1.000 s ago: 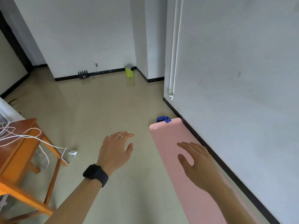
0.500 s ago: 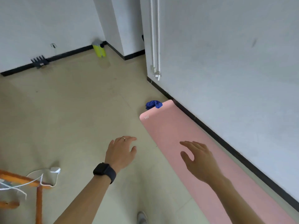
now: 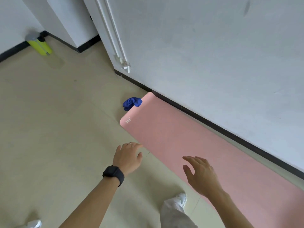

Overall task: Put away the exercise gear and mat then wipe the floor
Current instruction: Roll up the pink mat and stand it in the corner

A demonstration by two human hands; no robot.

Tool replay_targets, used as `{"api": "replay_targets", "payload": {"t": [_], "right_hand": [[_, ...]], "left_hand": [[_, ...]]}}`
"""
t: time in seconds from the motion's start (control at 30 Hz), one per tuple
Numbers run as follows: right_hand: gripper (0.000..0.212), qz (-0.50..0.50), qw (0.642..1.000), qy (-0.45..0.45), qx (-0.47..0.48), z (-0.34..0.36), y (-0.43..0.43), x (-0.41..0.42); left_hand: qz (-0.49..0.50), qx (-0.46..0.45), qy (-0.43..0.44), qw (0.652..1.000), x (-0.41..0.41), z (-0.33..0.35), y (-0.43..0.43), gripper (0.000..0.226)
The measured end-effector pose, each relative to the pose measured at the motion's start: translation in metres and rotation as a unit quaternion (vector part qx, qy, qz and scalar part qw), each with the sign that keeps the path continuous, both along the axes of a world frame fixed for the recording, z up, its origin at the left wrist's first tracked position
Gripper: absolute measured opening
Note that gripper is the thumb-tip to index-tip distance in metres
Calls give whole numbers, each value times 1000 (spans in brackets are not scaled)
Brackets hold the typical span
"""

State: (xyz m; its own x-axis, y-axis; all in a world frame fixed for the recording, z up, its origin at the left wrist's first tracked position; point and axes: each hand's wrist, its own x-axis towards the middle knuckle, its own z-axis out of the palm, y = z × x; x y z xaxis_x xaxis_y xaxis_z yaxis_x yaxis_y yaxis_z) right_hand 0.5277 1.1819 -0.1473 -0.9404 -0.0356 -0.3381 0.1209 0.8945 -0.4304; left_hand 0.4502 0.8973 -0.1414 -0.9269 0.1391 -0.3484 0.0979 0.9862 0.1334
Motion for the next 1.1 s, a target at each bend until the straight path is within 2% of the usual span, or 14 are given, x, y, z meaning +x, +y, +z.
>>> {"api": "replay_targets", "payload": {"t": [0.3,0.63,0.8,1.1], "right_hand": [[46,-2,996,-88,-13,-124,-30,-117],[49,-57,983,-173,-9,-315,-89,-210],[51,-75,981,-180,-16,-432,-118,-252],[59,14,983,-183,-24,-630,-180,-324]], "left_hand": [[8,-15,-55,998,-134,-122,-20,41],[-79,-50,-163,982,-250,-344,-52,46],[-118,-63,-149,980,-298,-448,-74,48],[-97,-143,-90,981,-381,-623,-142,54]]}}
